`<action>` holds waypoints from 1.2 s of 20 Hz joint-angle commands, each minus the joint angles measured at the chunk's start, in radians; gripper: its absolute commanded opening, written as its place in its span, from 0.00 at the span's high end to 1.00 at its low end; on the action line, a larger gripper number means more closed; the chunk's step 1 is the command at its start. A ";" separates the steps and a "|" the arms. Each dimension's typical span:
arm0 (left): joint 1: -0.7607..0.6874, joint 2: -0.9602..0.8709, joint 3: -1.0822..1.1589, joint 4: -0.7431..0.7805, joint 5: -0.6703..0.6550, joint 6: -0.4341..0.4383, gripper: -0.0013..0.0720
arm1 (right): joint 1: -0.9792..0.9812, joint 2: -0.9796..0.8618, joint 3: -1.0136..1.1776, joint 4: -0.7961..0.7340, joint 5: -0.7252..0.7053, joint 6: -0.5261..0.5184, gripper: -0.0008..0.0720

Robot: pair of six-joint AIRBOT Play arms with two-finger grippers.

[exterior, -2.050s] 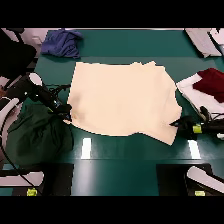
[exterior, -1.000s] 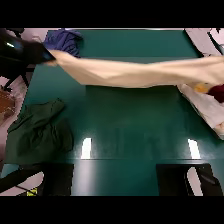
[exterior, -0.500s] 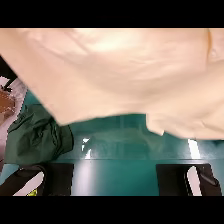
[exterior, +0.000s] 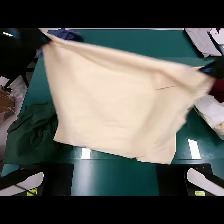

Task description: Fold the shirts.

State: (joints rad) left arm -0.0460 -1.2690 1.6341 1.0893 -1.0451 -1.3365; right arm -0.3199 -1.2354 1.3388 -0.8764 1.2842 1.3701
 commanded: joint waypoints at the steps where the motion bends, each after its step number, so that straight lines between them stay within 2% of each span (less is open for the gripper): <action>1: -0.037 -0.241 -0.061 -0.046 0.277 0.062 0.95 | 0.133 -0.366 0.092 -0.006 -0.097 -0.004 0.96; 4: -0.044 -0.387 -0.061 -0.150 0.412 0.062 0.95 | 0.159 -0.613 0.408 -0.014 -0.091 0.089 0.96; 8: -0.044 -0.419 -0.061 -0.155 0.596 0.062 0.95 | 0.158 -0.803 0.818 -0.085 -0.145 0.220 0.96; 11: -0.044 -0.420 -0.061 -0.161 0.697 0.063 0.95 | 0.157 -0.792 0.747 -0.001 -0.265 0.220 0.96; 13: -0.040 -0.421 -0.061 -0.157 0.710 0.062 0.95 | 0.158 -0.762 0.652 0.020 -0.283 0.183 0.96; 14: -0.033 -0.421 -0.061 -0.152 0.676 0.066 0.95 | 0.158 -0.752 0.644 0.017 -0.238 0.132 0.96; 16: -0.009 -0.421 -0.061 -0.148 0.488 0.100 0.95 | 0.158 -0.728 0.644 0.002 -0.110 0.083 0.96; 18: 0.012 -0.421 -0.061 -0.148 0.272 0.123 0.95 | 0.149 -0.692 0.644 -0.058 0.003 0.084 0.96; 21: 0.039 -0.421 -0.061 -0.145 -0.016 0.112 0.95 | 0.130 -0.663 0.644 -0.115 0.177 0.110 0.96; 24: 0.034 -0.421 -0.069 -0.079 -0.233 0.091 0.95 | 0.135 -0.679 0.624 -0.163 0.280 0.114 0.96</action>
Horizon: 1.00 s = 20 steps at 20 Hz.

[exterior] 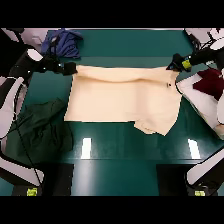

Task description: Fold the shirts.

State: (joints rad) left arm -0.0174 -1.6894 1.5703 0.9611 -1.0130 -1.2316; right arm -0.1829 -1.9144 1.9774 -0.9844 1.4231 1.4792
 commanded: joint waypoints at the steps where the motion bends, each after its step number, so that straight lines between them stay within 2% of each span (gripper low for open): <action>1: -0.003 -0.001 -0.018 0.095 -0.267 -0.022 0.95 | 0.006 -0.008 -0.039 -0.055 0.156 0.006 0.96; 3: -0.011 -0.001 -0.051 0.147 -0.163 -0.025 0.95 | 0.034 -0.011 -0.121 -0.056 0.148 0.005 0.96; 7: -0.012 -0.001 -0.087 0.154 0.175 -0.036 0.95 | 0.057 -0.011 -0.229 -0.058 0.014 0.014 0.96; 9: -0.012 -0.001 -0.087 0.163 0.276 -0.045 0.95 | 0.055 -0.011 -0.233 -0.066 -0.020 0.037 0.96; 13: -0.011 -0.030 -0.086 0.197 0.336 -0.084 0.95 | 0.026 -0.011 -0.232 -0.119 -0.093 0.103 0.96; 17: -0.011 -0.077 -0.086 0.181 0.233 -0.084 0.95 | 0.017 -0.011 -0.232 -0.115 -0.153 0.110 0.96; 18: -0.011 -0.080 -0.086 0.178 0.195 -0.085 0.84 | 0.017 -0.010 -0.230 -0.099 -0.154 0.109 0.82; 19: -0.005 -0.077 -0.080 0.182 0.157 -0.092 0.48 | 0.008 -0.007 -0.219 -0.065 -0.134 0.087 0.56; 20: 0.007 -0.075 -0.059 0.186 0.098 -0.115 0.31 | -0.008 0.010 -0.214 -0.028 -0.129 0.053 0.42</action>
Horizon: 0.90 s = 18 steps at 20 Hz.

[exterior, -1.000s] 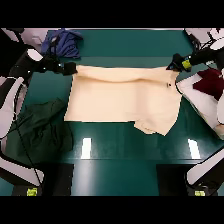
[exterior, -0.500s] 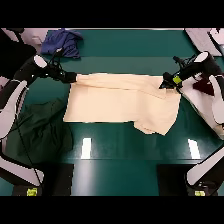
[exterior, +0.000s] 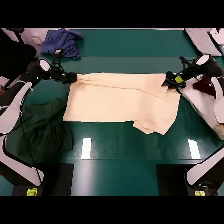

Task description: Fold the shirts.

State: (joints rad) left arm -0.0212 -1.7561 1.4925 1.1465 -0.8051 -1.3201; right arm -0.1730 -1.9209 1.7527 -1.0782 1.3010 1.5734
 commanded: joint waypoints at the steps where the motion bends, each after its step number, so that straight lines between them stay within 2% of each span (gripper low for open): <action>1: 0.037 0.000 0.049 0.002 -0.188 -0.037 0.30 | -0.039 0.047 0.009 0.083 -0.007 -0.058 0.35; 4: 0.142 0.063 0.111 -0.014 -0.420 -0.037 0.30 | -0.128 0.200 -0.080 0.090 0.041 -0.077 0.27; 7: 0.218 0.132 0.095 -0.061 -0.718 -0.027 0.30 | -0.185 0.403 -0.310 0.093 0.062 -0.138 0.27; 8: 0.232 0.169 0.051 -0.079 -0.748 -0.021 0.30 | -0.204 0.468 -0.393 0.099 0.041 -0.156 0.27; 10: 0.257 0.267 -0.102 -0.187 -0.735 0.011 0.30 | -0.261 0.579 -0.555 0.204 0.007 -0.220 0.27; 12: 0.257 0.335 -0.256 -0.208 -0.758 0.029 0.30 | -0.325 0.660 -0.686 0.331 0.007 -0.283 0.27; 15: 0.257 0.399 -0.474 -0.250 -0.753 0.061 0.30 | -0.387 0.773 -0.827 0.343 0.008 -0.314 0.27; 16: 0.257 0.403 -0.518 -0.256 -0.724 0.077 0.34 | -0.403 0.801 -0.863 0.345 0.007 -0.319 0.27; 18: 0.257 0.402 -0.556 -0.197 -0.541 0.077 0.34 | -0.436 0.857 -0.930 0.345 0.008 -0.327 0.27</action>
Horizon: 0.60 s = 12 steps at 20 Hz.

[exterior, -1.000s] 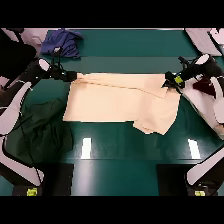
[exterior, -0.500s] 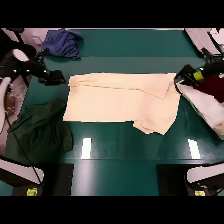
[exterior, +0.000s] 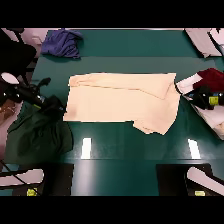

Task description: Fold the shirts.

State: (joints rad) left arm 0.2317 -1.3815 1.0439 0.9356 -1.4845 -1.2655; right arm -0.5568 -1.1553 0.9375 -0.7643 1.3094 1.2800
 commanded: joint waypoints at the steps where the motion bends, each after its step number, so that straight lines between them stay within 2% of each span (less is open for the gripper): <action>1: 0.004 0.028 -0.113 0.035 0.208 0.016 0.34 | -0.067 0.122 -0.146 0.031 0.004 -0.036 0.28; 6: 0.004 0.027 -0.114 0.115 0.296 0.017 0.34 | -0.135 0.235 -0.234 0.029 0.038 -0.055 0.28; 12: 0.001 0.025 -0.182 0.070 0.349 0.070 0.34 | -0.151 0.253 -0.251 0.031 0.055 -0.061 0.28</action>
State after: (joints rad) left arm 0.2337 -1.3571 0.8986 1.0290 -1.1664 -1.2301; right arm -0.7033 -0.9150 0.6971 -0.7353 1.3567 1.2228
